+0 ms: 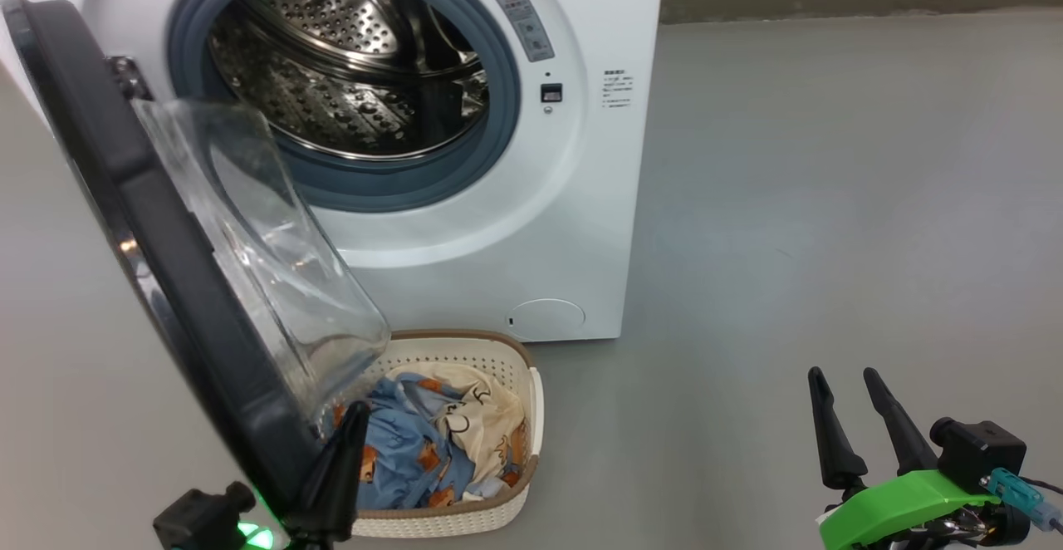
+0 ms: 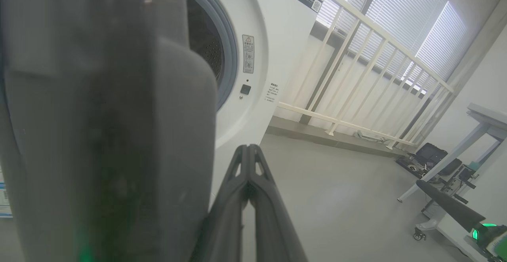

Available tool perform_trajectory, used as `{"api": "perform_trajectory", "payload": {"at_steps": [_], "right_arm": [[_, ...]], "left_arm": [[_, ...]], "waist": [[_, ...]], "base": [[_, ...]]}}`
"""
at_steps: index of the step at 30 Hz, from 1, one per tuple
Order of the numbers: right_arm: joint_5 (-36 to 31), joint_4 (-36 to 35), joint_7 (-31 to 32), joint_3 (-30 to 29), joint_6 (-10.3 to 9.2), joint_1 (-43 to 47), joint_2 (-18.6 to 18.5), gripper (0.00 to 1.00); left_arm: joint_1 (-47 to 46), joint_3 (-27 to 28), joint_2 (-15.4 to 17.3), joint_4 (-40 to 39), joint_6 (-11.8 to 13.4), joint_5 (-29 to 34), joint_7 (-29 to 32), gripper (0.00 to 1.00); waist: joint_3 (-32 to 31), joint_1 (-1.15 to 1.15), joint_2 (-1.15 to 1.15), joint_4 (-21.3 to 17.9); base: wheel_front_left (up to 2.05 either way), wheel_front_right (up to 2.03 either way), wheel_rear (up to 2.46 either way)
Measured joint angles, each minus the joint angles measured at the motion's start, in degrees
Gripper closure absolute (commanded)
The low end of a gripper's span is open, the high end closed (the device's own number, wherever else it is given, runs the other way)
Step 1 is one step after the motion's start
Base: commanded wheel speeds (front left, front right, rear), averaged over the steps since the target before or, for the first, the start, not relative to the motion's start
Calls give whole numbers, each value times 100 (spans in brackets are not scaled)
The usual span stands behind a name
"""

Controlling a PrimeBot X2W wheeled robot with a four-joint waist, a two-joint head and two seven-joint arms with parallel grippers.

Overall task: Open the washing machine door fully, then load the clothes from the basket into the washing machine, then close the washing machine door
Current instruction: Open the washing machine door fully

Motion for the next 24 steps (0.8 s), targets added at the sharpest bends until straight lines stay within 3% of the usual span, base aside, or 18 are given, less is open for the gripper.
{"api": "perform_trajectory", "payload": {"at_steps": [6,24], "right_arm": [[0,15,0,1,0,-1,10,0],[27,30,0,-2,0,0,74,0]], "left_arm": [[146,104,133,-36,16,0,-7,100],[486,667,599,-490,526,-124,59,100]], "waist": [[0,0,-1,201],[-74,0,0,992]], "base": [[0,0,0],[0,0,0]]}}
